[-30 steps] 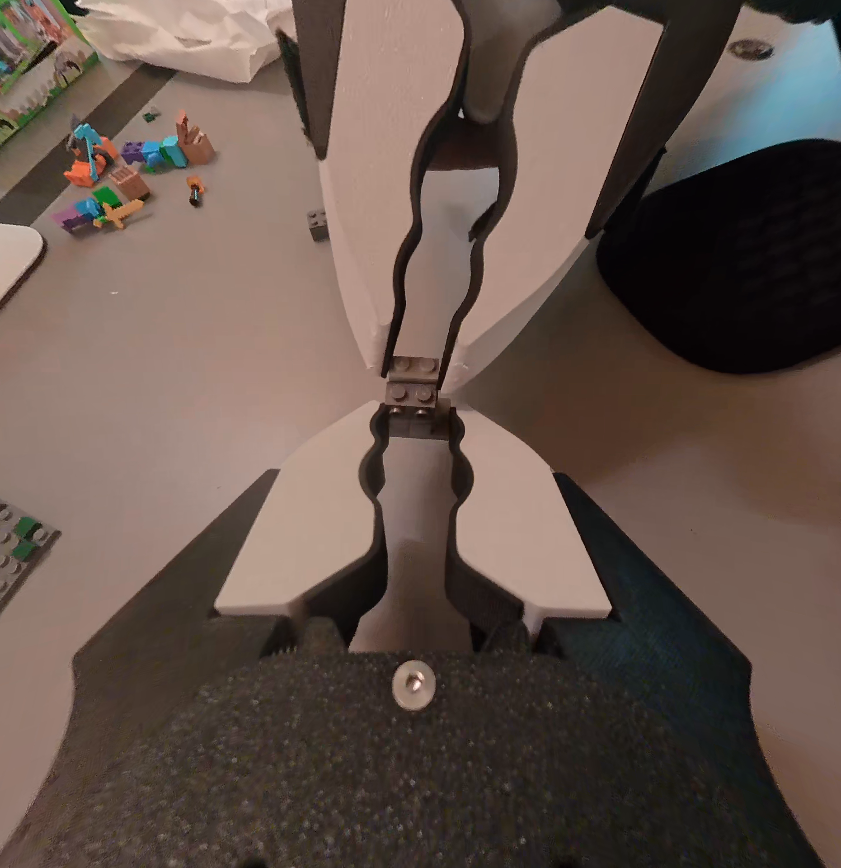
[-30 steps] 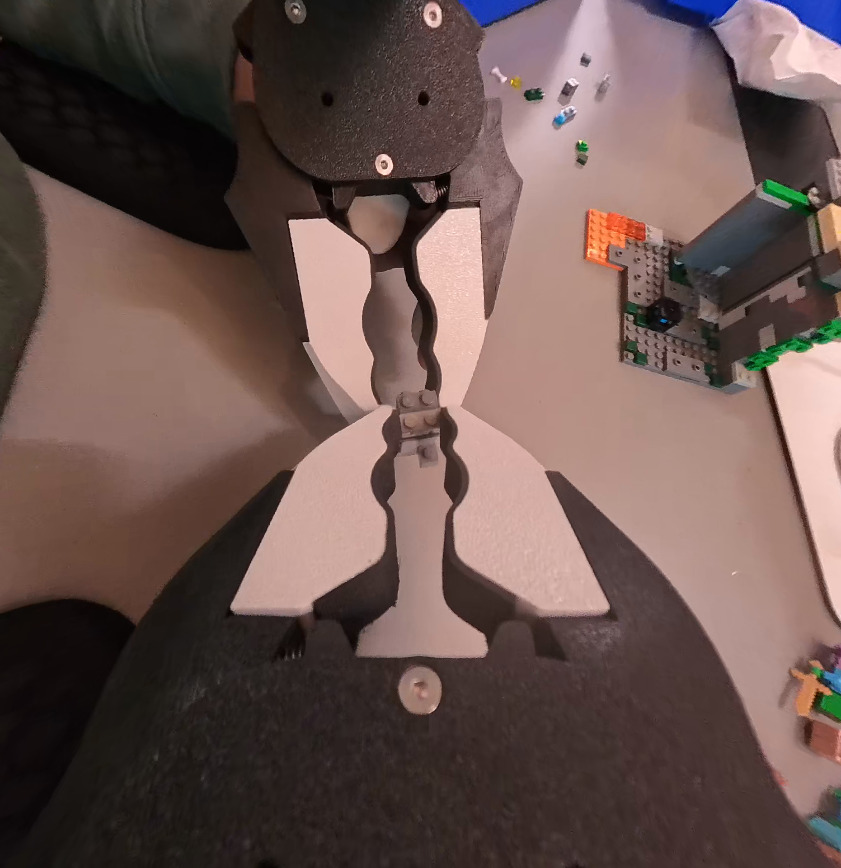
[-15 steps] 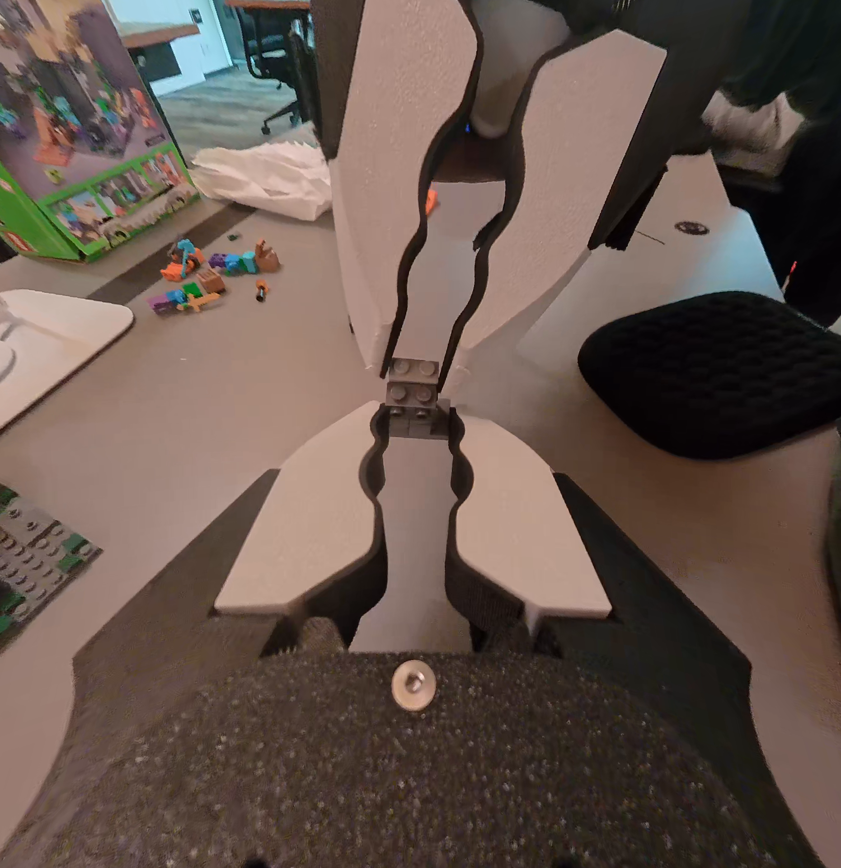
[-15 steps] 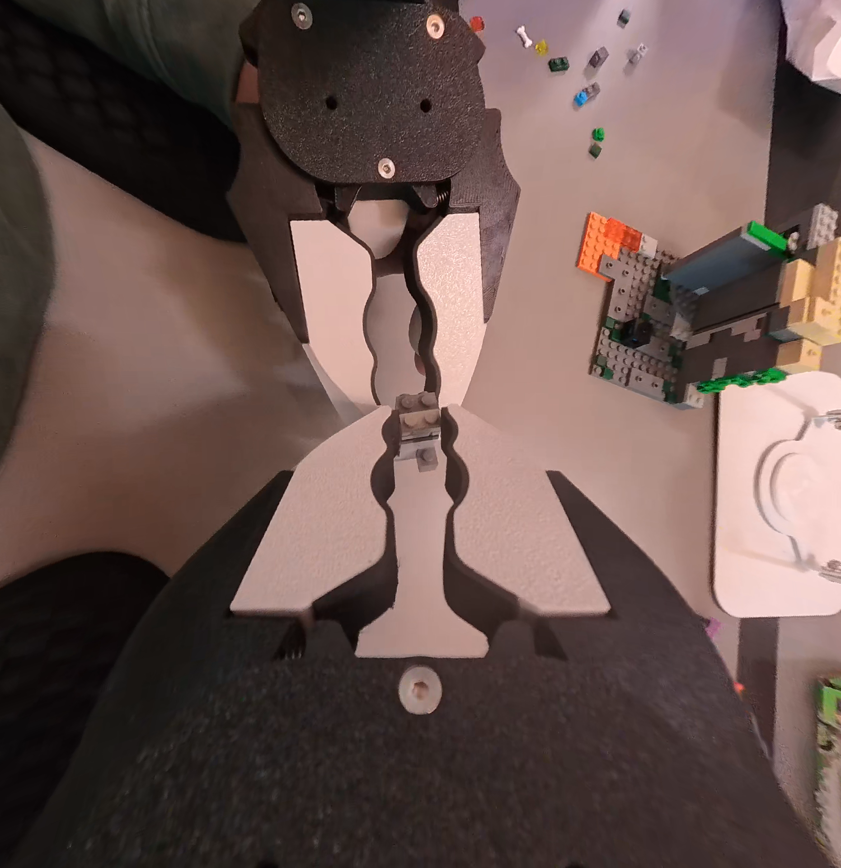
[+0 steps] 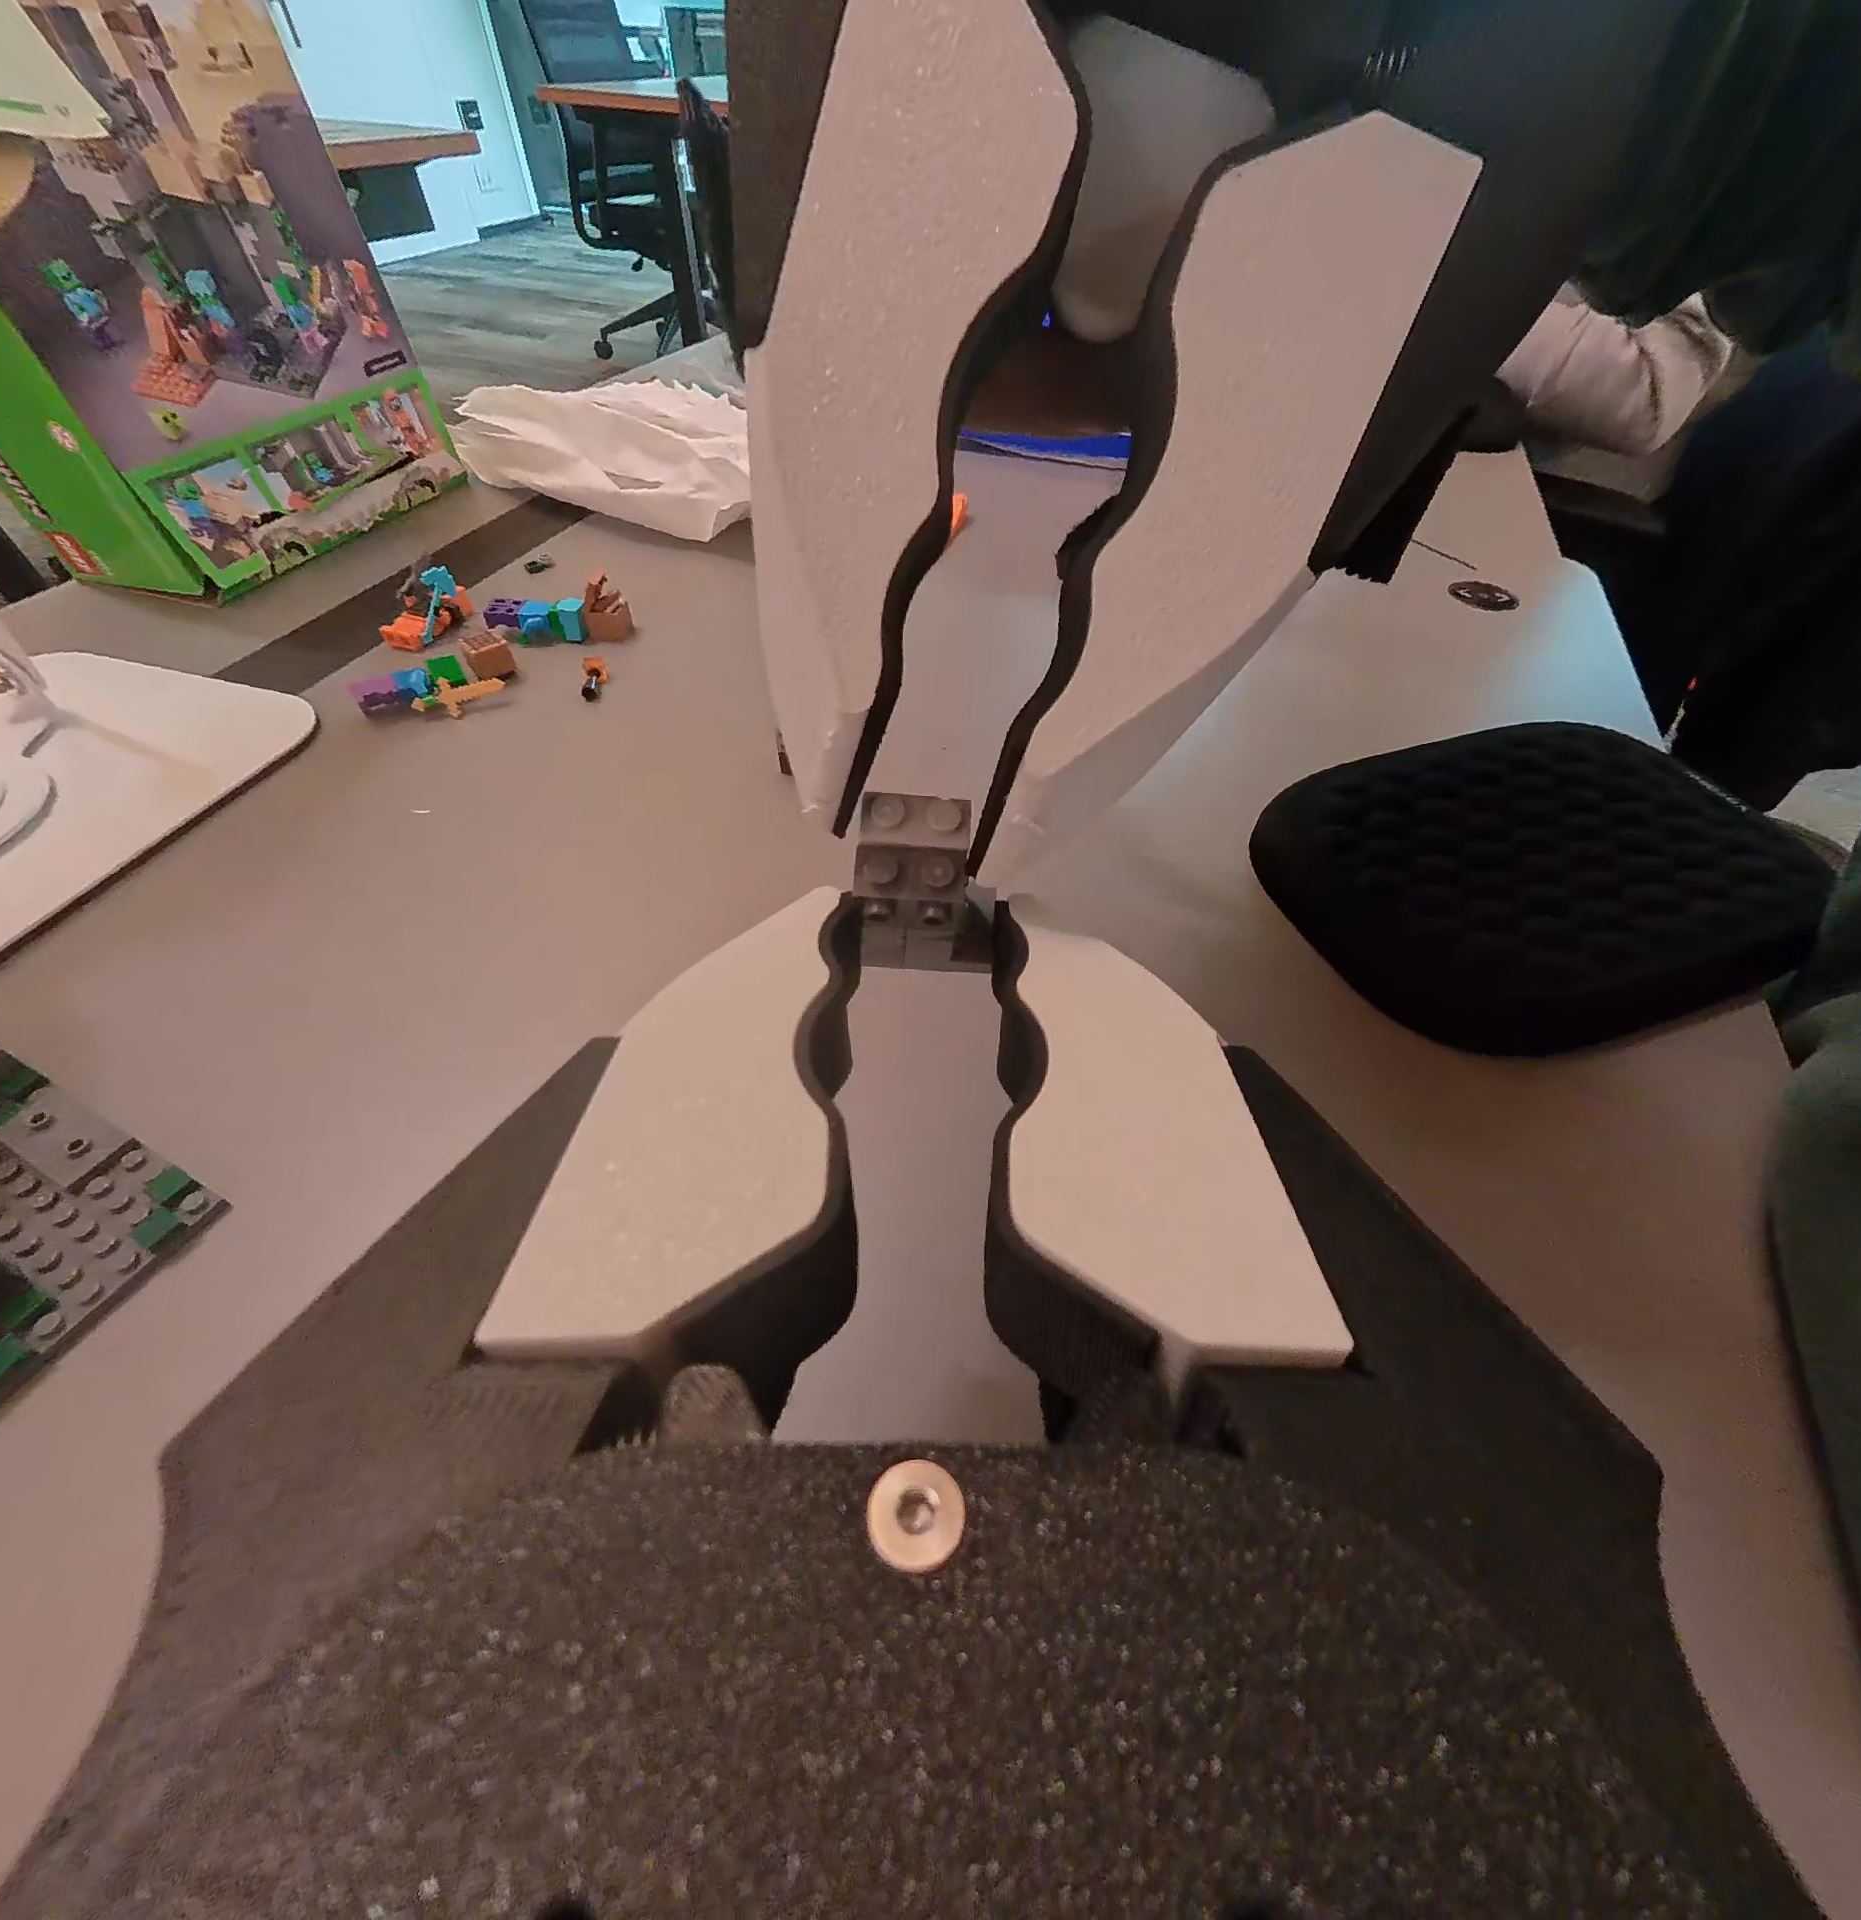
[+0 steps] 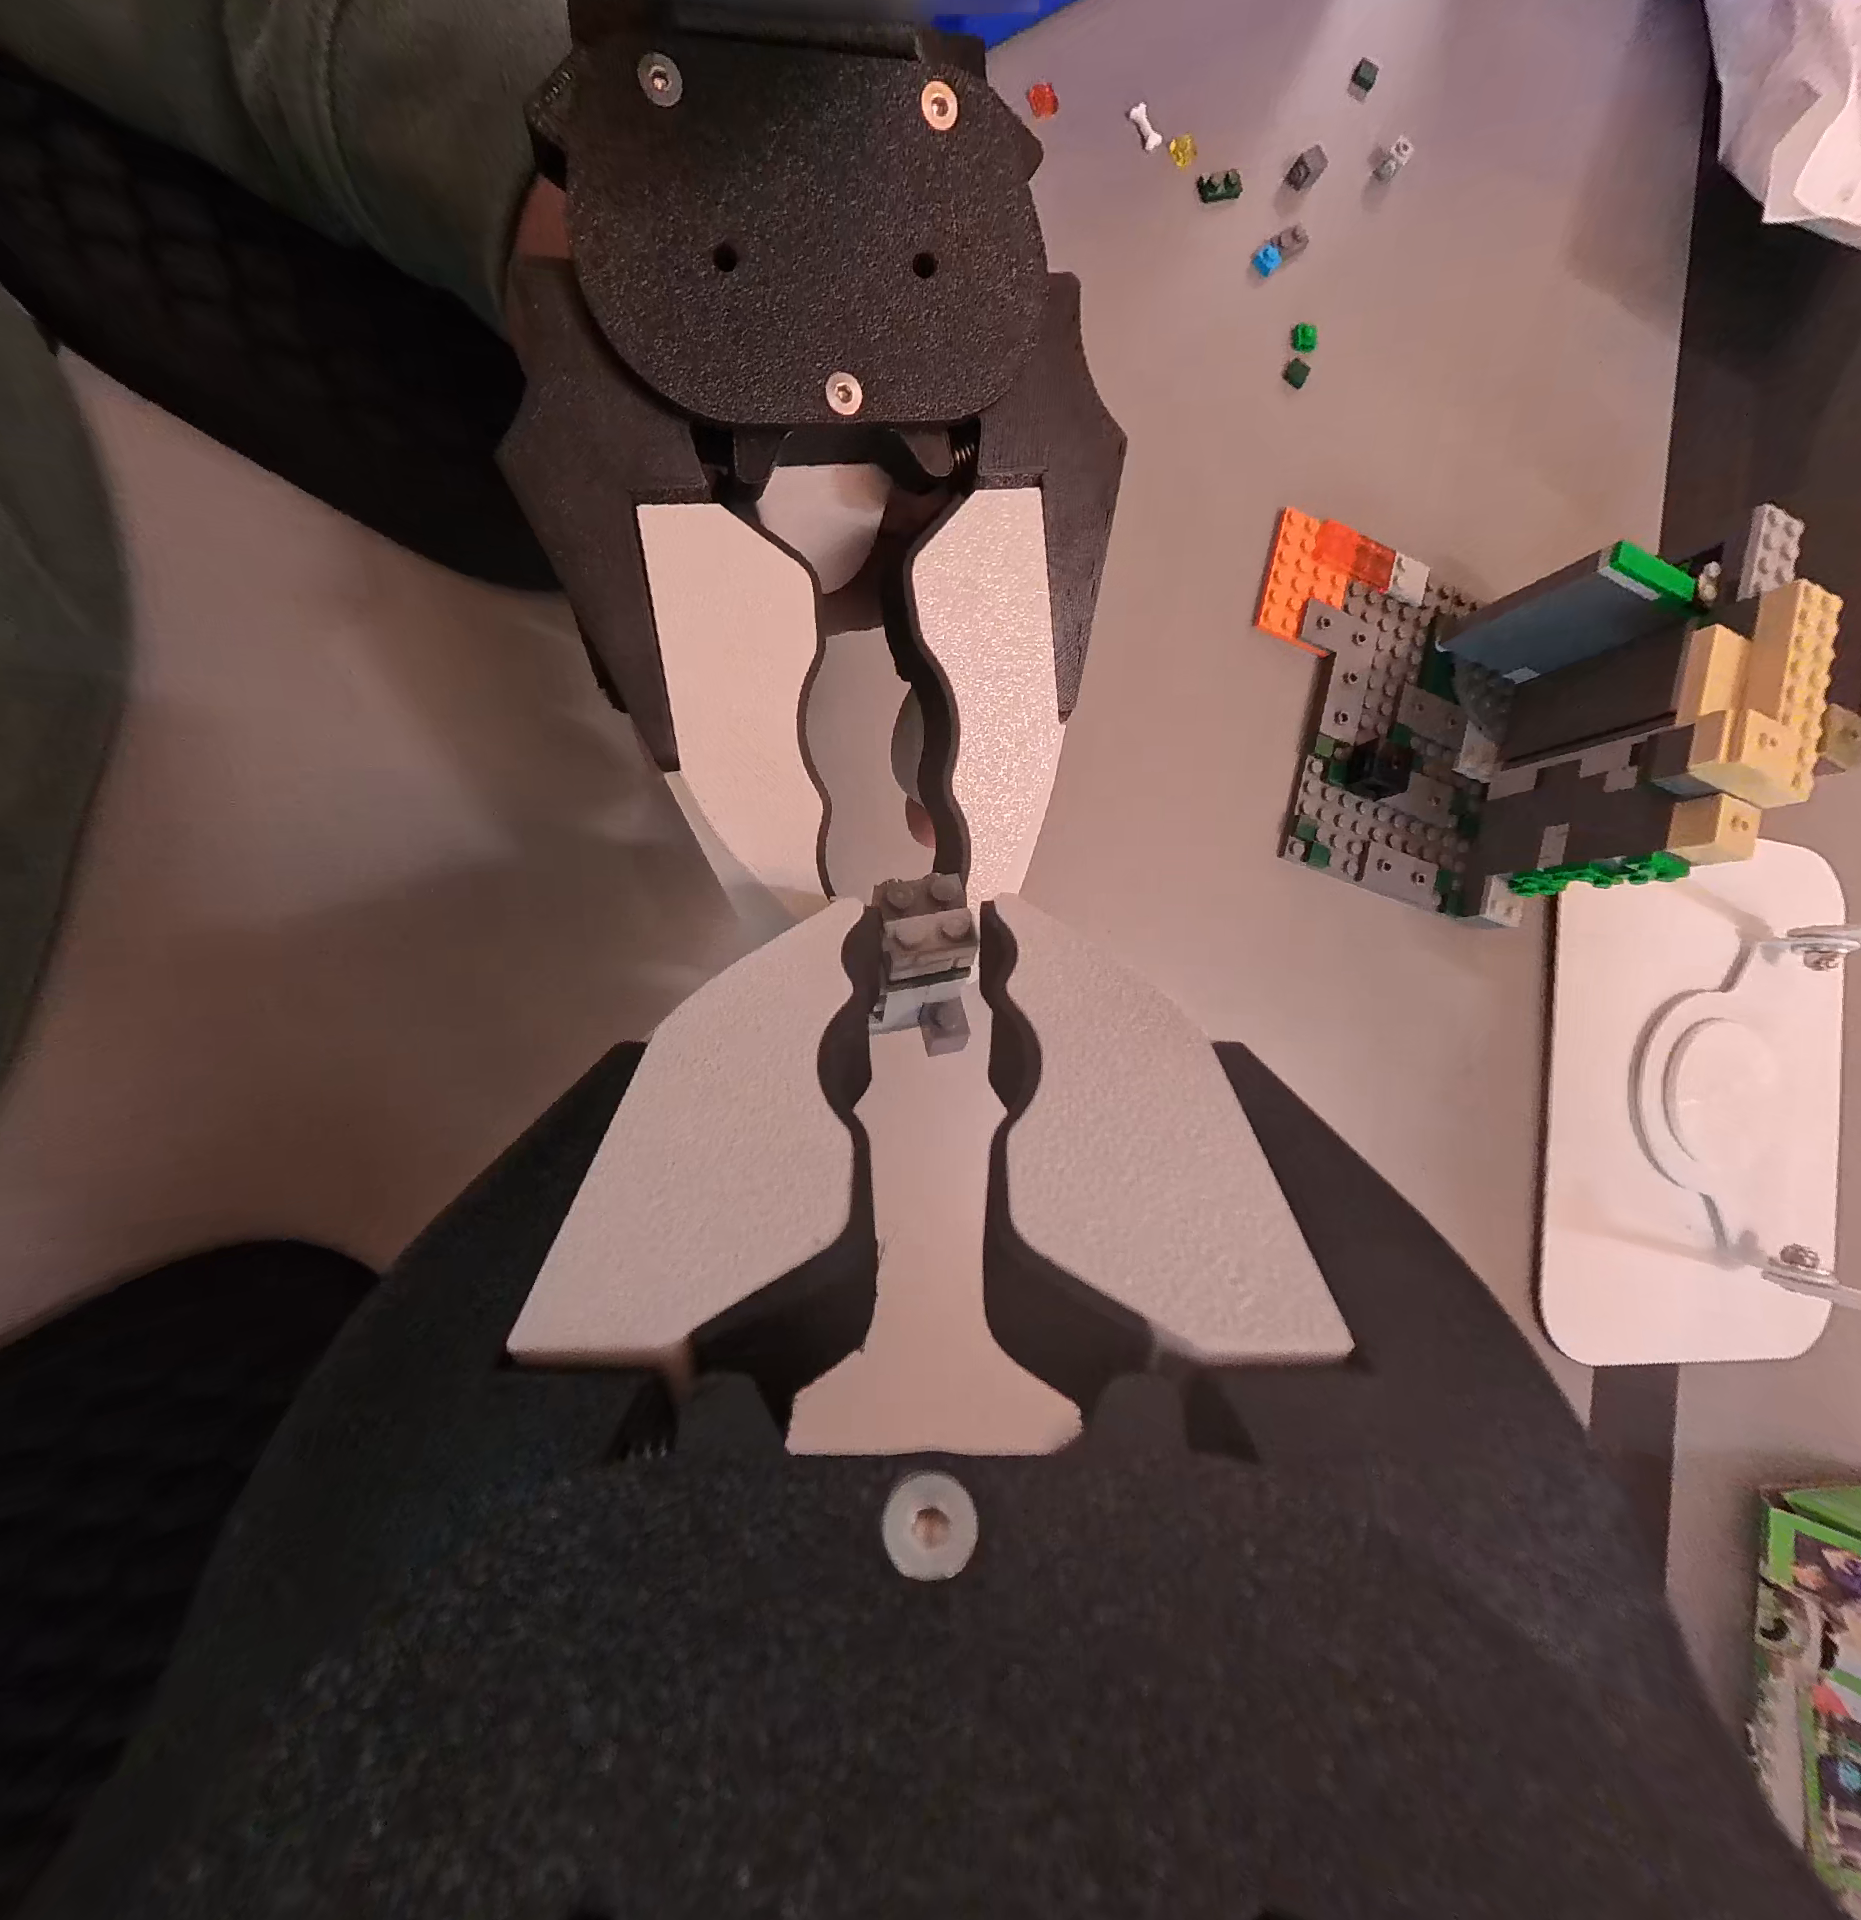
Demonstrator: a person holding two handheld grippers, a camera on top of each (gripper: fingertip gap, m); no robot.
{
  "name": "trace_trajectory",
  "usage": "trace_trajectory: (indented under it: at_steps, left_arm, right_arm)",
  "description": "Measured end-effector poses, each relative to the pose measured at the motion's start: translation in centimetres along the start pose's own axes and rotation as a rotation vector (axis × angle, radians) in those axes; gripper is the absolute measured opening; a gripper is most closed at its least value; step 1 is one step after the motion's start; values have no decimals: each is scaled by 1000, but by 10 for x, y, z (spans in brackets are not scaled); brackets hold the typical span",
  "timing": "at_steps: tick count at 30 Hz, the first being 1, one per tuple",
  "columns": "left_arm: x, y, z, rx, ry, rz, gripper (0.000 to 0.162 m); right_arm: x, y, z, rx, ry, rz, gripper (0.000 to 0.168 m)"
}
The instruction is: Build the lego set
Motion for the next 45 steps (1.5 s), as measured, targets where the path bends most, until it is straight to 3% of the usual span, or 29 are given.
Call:
trace_trajectory:
  at_steps: [14,18,26,33,39,45]
  left_arm:
    - [-3,2,0,3,-6,-18,24]
    - [-4,1,-2,11,-24,-22,24]
    - [-6,1,-3,22,-47,-40,24]
    - [-4,0,-3,36,-65,-28,24]
    - [-4,-1,-5,30,-78,-9,24]
    - [-6,1,-6,16,-87,-12,24]
  right_arm:
    - [4,-2,-5,77,-58,94,25]
    - [16,7,-15,184,-190,394,36]
    - [29,69,0,431,-448,1225,61]
    - [5,54,32,482,-666,1418,83]
    - [16,47,40,460,-645,1430,77]
    - [18,45,42,453,-653,1409,54]
Point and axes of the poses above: each gripper's, where its closed fingertips meet, z out along the fingers, y out of its underside, x = y × z across the jaws, the point moved 8 cm from there along -z, back along the fingers, and after that the axes turned 10 degrees about z, right-handed, at the moved point
